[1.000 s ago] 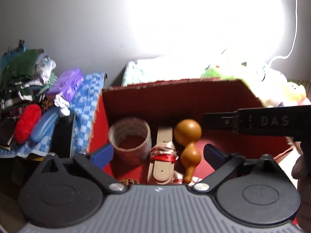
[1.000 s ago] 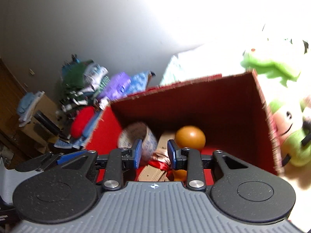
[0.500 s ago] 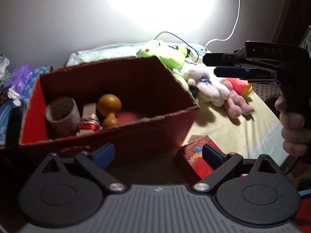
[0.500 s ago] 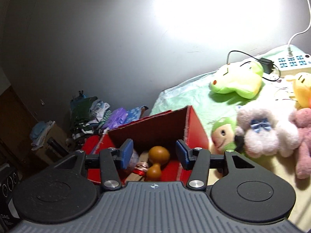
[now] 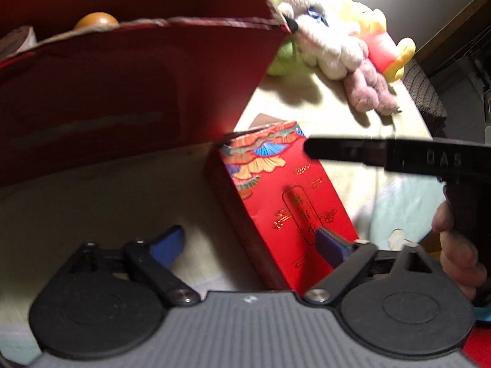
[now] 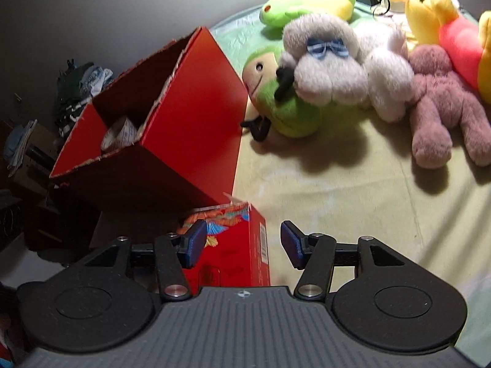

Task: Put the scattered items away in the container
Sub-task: 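Withdraw the right tool and grasp the red patterned gift box, then lift the gift box with the right gripper and carry it over the red box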

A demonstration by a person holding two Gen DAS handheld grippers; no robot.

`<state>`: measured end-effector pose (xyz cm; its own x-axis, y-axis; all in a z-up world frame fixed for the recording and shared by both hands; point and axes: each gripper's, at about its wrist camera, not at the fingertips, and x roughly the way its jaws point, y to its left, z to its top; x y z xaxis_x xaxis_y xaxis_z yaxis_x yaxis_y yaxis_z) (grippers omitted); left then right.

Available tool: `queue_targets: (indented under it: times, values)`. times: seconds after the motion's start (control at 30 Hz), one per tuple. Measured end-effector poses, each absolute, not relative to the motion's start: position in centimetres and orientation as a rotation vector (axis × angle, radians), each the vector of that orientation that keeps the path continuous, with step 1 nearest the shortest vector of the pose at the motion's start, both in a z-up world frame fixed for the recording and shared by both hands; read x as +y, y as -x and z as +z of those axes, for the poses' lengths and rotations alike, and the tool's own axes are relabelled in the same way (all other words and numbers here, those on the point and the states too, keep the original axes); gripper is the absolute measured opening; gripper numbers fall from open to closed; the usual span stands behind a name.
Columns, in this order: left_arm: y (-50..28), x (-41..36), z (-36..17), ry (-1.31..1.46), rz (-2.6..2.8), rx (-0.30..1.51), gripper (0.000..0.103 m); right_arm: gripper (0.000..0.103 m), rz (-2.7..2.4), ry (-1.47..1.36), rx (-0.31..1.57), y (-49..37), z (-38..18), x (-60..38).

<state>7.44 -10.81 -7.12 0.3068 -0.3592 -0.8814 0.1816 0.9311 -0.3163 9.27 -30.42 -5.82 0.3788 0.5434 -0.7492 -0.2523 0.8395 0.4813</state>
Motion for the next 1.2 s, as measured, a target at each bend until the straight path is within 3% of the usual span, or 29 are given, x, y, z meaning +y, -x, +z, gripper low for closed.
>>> queue_targets:
  times: [0.27,0.57,0.9,1.07,1.2]
  values:
    - [-8.2,-12.6,-7.2,0.203,-0.400,1.169,0.079,0.059,0.575,-0.406,1.195,-10.1,-8.5,-30.3]
    - [-8.1,-15.9,-5.4,0.035,-0.440,1.108,0.078,0.058,0.541,-0.554,1.214,-10.6,-8.4,-33.0]
    - [-9.5,-18.1,3.4,-0.044,-0.553,0.832,0.078,0.058,0.458,-0.612,0.869,-9.1,0.3,-37.2]
    - [-10.5,-15.0,8.6,-0.022,-0.510,0.682,0.078,0.058,0.522,-0.546,0.668,-10.3,5.2,-34.7]
    - [-11.6,-11.3,10.6,-0.044,-0.433,0.617,0.078,0.058,0.601,-0.559,0.625,-12.5,6.5,-31.4]
